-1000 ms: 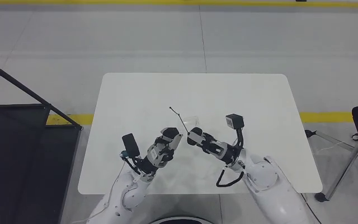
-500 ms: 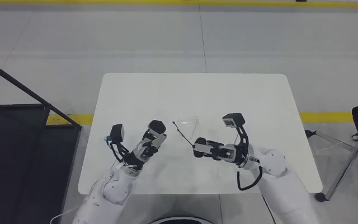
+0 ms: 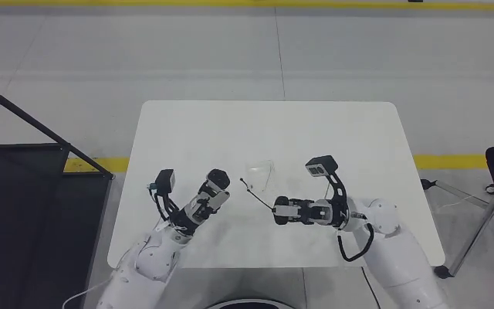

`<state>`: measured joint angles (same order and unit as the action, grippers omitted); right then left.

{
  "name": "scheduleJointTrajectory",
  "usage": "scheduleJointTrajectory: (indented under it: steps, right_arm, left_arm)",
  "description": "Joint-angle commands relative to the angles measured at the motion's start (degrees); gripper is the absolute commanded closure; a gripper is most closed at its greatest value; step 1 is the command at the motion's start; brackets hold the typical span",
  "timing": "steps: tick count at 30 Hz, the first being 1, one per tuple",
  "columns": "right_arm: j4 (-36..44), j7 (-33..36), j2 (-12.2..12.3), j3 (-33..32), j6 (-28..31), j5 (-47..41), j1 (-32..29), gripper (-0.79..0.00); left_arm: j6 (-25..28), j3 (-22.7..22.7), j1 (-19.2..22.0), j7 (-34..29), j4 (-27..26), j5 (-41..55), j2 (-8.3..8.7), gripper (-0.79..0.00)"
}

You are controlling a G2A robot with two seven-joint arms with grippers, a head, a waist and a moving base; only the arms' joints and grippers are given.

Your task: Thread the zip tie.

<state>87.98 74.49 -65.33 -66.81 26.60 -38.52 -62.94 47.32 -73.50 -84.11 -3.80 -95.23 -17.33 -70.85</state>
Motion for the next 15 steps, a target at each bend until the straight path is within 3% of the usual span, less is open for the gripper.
scheduleJointTrajectory:
  steps: [1,7,15]
  right_arm:
    - [0.82,-1.34,-0.12,0.68,-0.41,0.87,-0.04,0.0]
    - [-0.59,2.99,-0.64,2.44,0.2,-5.75,1.53,0.0]
    - [-2.71,7.61,-1.03,3.6,-4.41,-11.28,3.9,0.0]
  left_arm:
    - [0.09,1.34,-0.17,-3.08,-0.58,4.93,0.1,-0.785]
    - [0.5,3.04,0.73,-19.11,-0.82,26.87,1.43,-0.785]
    - [-6.67,1.8,3.51,-46.18,0.58,59.26,3.51,-0.785]
